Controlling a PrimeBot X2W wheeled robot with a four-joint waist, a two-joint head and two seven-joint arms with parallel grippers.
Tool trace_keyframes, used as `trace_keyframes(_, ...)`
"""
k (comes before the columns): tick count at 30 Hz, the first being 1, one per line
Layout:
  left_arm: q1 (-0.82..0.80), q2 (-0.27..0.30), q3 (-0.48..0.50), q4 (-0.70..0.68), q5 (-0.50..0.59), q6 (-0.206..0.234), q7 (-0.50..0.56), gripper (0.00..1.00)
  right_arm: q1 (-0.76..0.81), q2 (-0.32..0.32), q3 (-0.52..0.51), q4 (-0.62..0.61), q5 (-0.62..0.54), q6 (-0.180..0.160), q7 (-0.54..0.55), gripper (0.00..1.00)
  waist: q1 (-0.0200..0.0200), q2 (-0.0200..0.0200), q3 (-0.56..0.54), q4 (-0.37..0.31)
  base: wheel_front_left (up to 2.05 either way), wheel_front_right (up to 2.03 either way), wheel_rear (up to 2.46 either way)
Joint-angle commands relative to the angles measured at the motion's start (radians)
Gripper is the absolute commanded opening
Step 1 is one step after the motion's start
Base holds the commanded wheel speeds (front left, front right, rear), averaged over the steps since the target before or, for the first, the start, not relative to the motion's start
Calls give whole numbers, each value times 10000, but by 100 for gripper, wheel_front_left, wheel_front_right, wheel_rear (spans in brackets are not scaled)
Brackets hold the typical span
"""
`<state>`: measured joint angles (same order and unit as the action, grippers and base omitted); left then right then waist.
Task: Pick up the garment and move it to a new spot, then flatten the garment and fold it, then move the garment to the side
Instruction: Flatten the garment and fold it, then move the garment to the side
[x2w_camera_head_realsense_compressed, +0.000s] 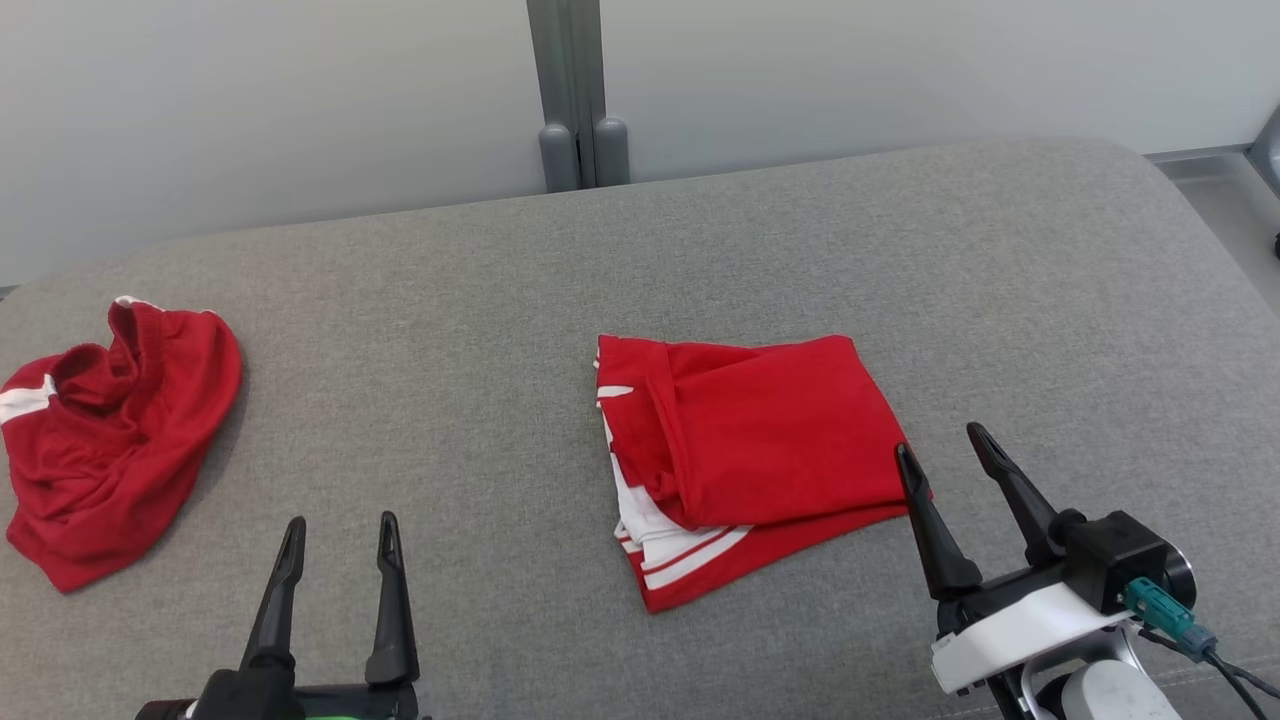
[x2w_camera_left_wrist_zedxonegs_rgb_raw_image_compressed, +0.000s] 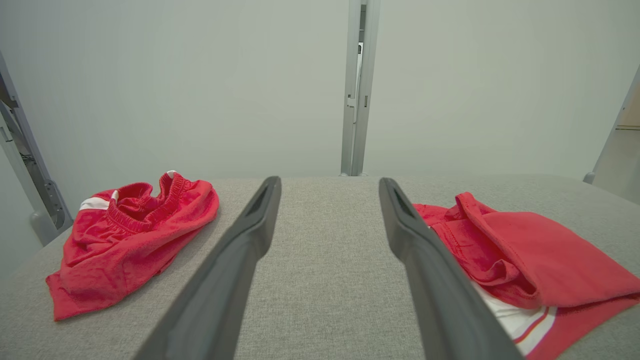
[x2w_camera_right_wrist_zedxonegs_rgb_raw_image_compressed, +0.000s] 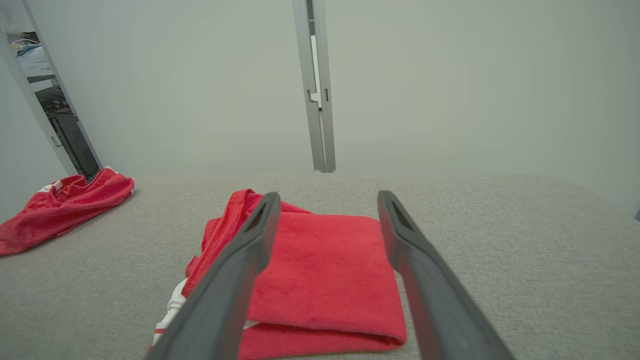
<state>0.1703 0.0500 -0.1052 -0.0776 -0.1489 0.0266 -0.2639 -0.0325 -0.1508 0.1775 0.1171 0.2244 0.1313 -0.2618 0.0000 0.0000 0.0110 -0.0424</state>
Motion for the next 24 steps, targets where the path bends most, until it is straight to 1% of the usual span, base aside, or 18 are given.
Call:
trace_keyframes(1, 139, 13, 19, -17, 113, 2, -4, 100, 46, 9, -6, 8, -105, -10, -42, 100, 0, 0, -10, -4, 0, 0, 0)
trace_keyframes(7, 135, 13, 27, 73, 178, 67, -4, 100, 74, 49, 41, 73, -102, -12, -43, 100, 0, 0, -53, -2, 0, 0, 0)
trace_keyframes(24, 224, 13, -1, 214, 236, -5, -4, 100, 121, 78, 121, 140, -24, -12, -43, 100, 0, 0, -152, 52, 0, 0, 0)
